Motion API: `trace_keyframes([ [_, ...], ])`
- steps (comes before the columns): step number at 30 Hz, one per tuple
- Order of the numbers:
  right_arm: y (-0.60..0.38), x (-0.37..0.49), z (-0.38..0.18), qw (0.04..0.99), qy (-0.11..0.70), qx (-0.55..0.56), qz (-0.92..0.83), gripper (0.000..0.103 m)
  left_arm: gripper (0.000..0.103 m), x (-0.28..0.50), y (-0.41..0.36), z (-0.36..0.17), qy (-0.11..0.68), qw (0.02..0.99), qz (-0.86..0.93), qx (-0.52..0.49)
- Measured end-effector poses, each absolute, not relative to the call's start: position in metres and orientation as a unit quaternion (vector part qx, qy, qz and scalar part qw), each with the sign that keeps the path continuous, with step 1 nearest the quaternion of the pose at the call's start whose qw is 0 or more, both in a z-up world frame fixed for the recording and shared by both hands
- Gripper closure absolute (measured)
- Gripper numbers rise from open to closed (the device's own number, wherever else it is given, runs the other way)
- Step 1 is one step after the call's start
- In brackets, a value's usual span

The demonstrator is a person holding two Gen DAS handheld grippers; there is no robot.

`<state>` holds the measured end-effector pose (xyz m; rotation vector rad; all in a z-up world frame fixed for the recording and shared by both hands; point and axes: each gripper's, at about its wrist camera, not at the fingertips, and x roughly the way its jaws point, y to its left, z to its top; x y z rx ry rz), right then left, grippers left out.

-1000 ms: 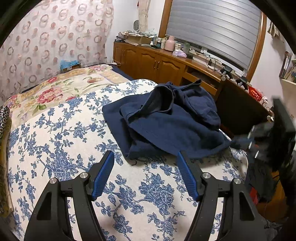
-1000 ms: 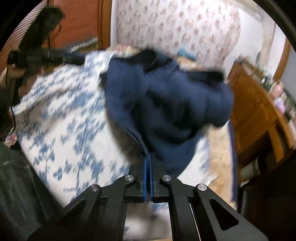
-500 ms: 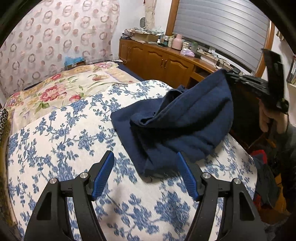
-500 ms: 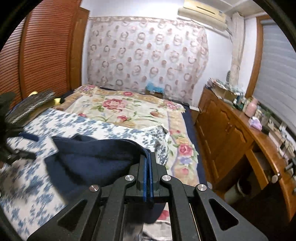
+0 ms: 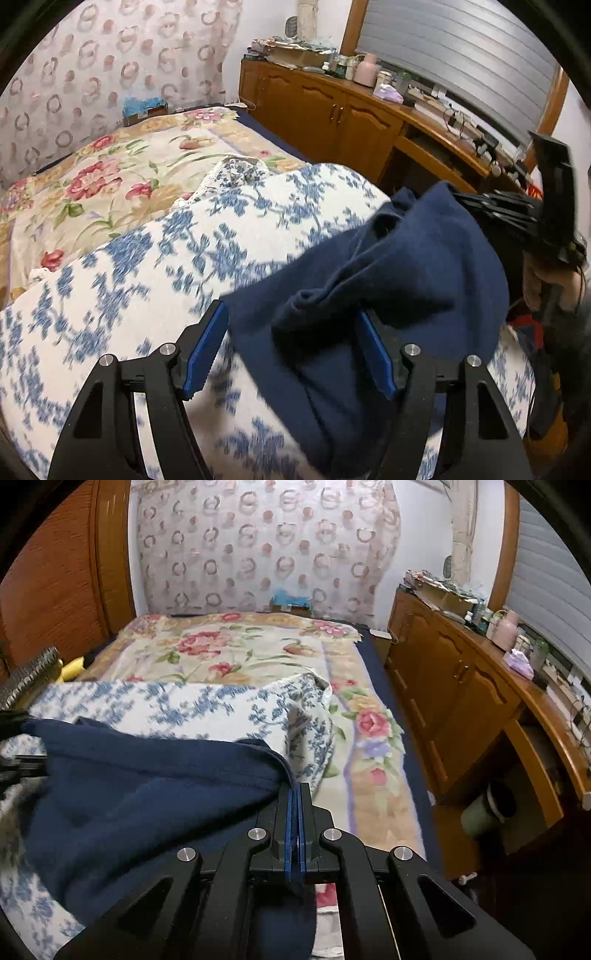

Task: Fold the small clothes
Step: 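Grasp the folded shirt with the right gripper while the left gripper grasps it too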

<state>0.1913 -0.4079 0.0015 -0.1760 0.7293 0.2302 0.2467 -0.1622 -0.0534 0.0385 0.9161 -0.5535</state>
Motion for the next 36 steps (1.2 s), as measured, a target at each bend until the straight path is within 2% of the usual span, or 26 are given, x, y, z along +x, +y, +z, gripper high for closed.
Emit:
trace_keyframes([
  [1, -0.41, 0.192, 0.006, 0.925, 0.353, -0.077, 0.116, 0.1, 0.033, 0.249, -0.163, -0.053, 0.435, 0.859, -0.268, 0.014],
  [3, -0.413, 0.178, 0.014, 0.929, 0.345, -0.071, 0.111, 0.091, 0.044, 0.251, -0.164, -0.053, 0.425, 0.857, -0.29, 0.002],
  [4, -0.415, 0.172, 0.019, 0.931, 0.34, -0.066, 0.114, 0.087, 0.059, 0.252, -0.167, -0.052, 0.426, 0.854, -0.3, -0.002],
  [5, -0.415, 0.166, 0.019, 0.932, 0.337, -0.06, 0.12, 0.073, 0.077, 0.253, -0.169, -0.053, 0.429, 0.848, -0.312, -0.005],
  [6, -0.417, 0.159, 0.022, 0.932, 0.334, -0.056, 0.127, 0.056, 0.081, 0.253, -0.171, -0.052, 0.431, 0.843, -0.322, -0.007],
  [7, -0.417, 0.155, 0.018, 0.933, 0.333, -0.055, 0.129, 0.052, 0.088, 0.251, -0.172, -0.052, 0.428, 0.842, -0.329, -0.003],
  [9, -0.418, 0.145, 0.013, 0.933, 0.331, -0.052, 0.13, 0.047, 0.091, 0.248, -0.172, -0.047, 0.418, 0.846, -0.331, 0.003],
  [14, -0.42, 0.136, 0.0, 0.929, 0.336, -0.021, 0.152, 0.037, 0.092, 0.255, -0.152, -0.044, 0.422, 0.858, -0.292, -0.01],
  [16, -0.421, 0.146, -0.012, 0.923, 0.352, -0.016, 0.157, 0.036, 0.09, 0.256, -0.152, -0.05, 0.432, 0.856, -0.284, -0.001],
  [18, -0.422, 0.159, -0.023, 0.917, 0.369, -0.019, 0.152, 0.036, 0.083, 0.257, -0.151, -0.055, 0.44, 0.854, -0.278, 0.0],
  [20, -0.425, 0.169, -0.031, 0.909, 0.387, -0.013, 0.156, 0.036, 0.066, 0.257, -0.15, -0.057, 0.442, 0.856, -0.268, 0.006],
  [21, -0.428, 0.173, -0.034, 0.905, 0.394, -0.009, 0.158, 0.036, 0.061, 0.257, -0.149, -0.058, 0.443, 0.857, -0.262, 0.009],
  [24, -0.436, 0.186, -0.039, 0.897, 0.406, 0.001, 0.174, 0.036, 0.053, 0.258, -0.144, -0.064, 0.454, 0.852, -0.262, 0.007],
  [26, -0.441, 0.192, -0.04, 0.892, 0.414, 0.011, 0.184, 0.036, 0.043, 0.261, -0.143, -0.069, 0.46, 0.85, -0.255, 0.005],
  [31, -0.445, 0.197, -0.038, 0.883, 0.425, 0.004, 0.2, 0.036, 0.04, 0.266, -0.14, -0.074, 0.467, 0.845, -0.259, -0.019],
  [34, -0.443, 0.195, -0.034, 0.883, 0.423, -0.001, 0.204, 0.042, 0.04, 0.269, -0.142, -0.074, 0.466, 0.842, -0.269, -0.031],
  [36, -0.439, 0.193, -0.034, 0.883, 0.421, -0.015, 0.206, 0.047, 0.047, 0.27, -0.145, -0.074, 0.463, 0.841, -0.278, -0.033],
])
